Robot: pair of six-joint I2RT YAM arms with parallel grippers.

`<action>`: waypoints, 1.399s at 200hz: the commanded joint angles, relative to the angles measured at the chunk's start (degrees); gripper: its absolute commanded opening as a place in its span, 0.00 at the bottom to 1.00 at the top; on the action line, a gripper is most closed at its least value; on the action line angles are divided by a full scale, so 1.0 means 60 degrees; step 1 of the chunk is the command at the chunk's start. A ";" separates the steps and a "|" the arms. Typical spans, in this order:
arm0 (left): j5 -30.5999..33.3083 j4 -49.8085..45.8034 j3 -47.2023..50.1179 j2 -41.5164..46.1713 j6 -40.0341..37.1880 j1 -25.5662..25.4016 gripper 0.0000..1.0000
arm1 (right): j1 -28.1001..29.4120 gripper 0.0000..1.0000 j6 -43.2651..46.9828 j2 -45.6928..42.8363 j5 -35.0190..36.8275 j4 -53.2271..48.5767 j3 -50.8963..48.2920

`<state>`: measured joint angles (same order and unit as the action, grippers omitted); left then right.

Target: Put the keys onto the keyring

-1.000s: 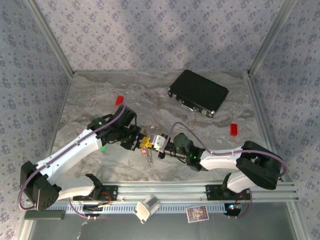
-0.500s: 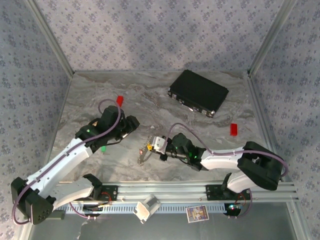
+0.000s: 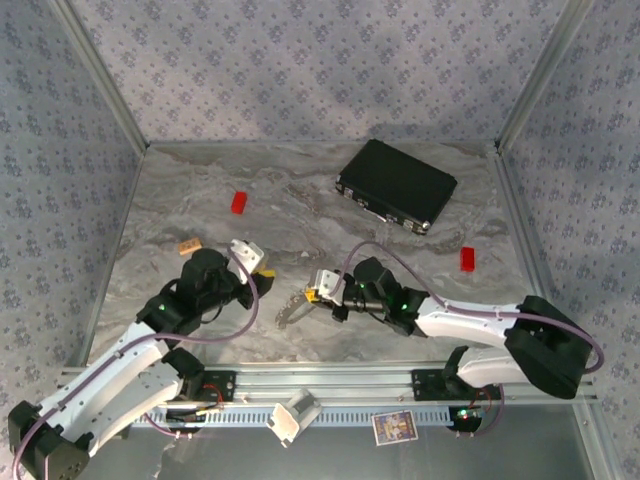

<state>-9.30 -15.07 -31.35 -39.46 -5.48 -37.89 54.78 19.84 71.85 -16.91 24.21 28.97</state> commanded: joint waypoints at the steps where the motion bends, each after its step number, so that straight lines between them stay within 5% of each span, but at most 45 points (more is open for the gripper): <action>1: -0.1684 0.0625 -0.0052 -0.0029 -0.2931 -0.0233 0.29 | -0.0104 0.00 0.0542 -0.0555 -0.0707 -0.1516 0.0635; 58: -0.2470 0.1085 -0.0385 -0.1482 -0.3906 -0.1363 0.25 | -0.0114 0.00 0.1075 -0.1059 -0.0800 -0.3383 0.1205; 163: -0.3597 0.1227 -0.0266 -0.2275 -0.4044 -0.1398 0.22 | 0.0042 0.00 0.1219 -0.1138 -0.0581 -0.3998 0.1658; 280: -0.3217 0.1516 0.0155 -0.2105 -0.4170 -0.1464 0.10 | 0.0332 0.00 0.1026 -0.0981 -0.0656 -0.3688 0.1880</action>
<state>-28.08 -7.14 -31.33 -53.04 -29.10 -46.52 56.14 26.41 66.19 -20.34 0.19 37.87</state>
